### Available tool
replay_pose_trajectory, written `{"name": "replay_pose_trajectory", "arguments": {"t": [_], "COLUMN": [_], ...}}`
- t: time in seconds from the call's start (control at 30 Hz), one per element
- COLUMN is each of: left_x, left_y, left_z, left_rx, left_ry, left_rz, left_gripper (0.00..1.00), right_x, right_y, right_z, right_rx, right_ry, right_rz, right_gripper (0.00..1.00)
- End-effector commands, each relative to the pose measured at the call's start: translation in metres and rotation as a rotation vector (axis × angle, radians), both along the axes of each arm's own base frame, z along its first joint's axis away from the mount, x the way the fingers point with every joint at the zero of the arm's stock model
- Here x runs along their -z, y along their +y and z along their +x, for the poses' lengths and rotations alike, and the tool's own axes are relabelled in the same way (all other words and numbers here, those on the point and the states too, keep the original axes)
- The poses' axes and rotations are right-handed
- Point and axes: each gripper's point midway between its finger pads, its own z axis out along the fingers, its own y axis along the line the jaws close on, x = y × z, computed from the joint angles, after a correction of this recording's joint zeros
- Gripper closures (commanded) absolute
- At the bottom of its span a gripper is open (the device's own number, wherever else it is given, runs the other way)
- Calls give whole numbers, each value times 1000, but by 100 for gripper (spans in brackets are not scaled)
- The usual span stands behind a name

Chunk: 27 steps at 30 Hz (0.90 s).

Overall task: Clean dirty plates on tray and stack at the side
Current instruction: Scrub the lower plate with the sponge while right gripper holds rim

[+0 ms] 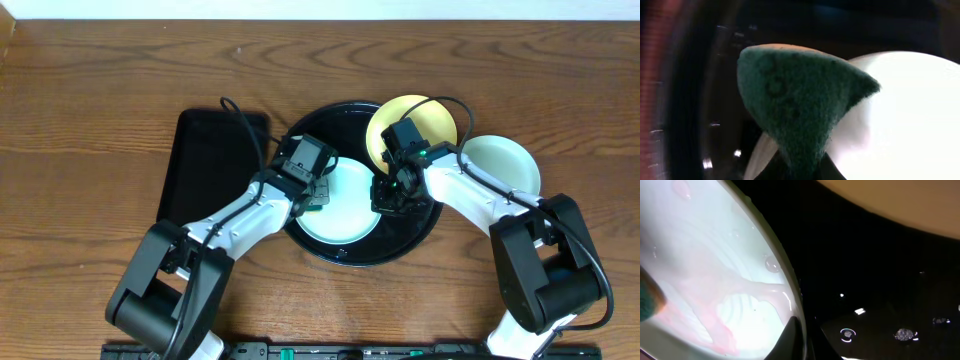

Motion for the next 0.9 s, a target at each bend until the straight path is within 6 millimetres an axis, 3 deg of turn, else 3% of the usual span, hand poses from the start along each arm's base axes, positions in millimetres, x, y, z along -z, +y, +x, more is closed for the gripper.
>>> {"name": "replay_pose_trajectory", "arguments": {"t": [0.0,0.1,0.17,0.3,0.37,0.53,0.63,0.87], "left_x": [5,-19,-33,-38,-23,15,18,1], "left_y": [-55,-93,-108,-110,-98,-40,-14,31], "left_z": [-36,-59,-72,-87,-83,-55,-32,16], "left_rx": [252,449,537,569,512,199,37,-81], "left_ry": [159,207,236,294,301,259,178,-71], "left_rz": [-271,-498,-613,-661,-568,-224,-94,166], "left_gripper": [93,93,92,93,93,92,92,93], "right_x": [11,11,11,11,11,11,11,11], "right_y": [-9,-9,-9,-8,-8,-8,-8,-8], "right_z": [-1,-1,0,1,1,1,1,1], "right_rx": [-3,-3,-2,-2,-2,-2,-6,-6], "right_ry": [11,9,7,3,3,3,2,3], "right_rz": [-50,-49,-48,-46,-46,-46,-47,-47], "right_gripper": [96,96,96,96,96,96,95,95]}}
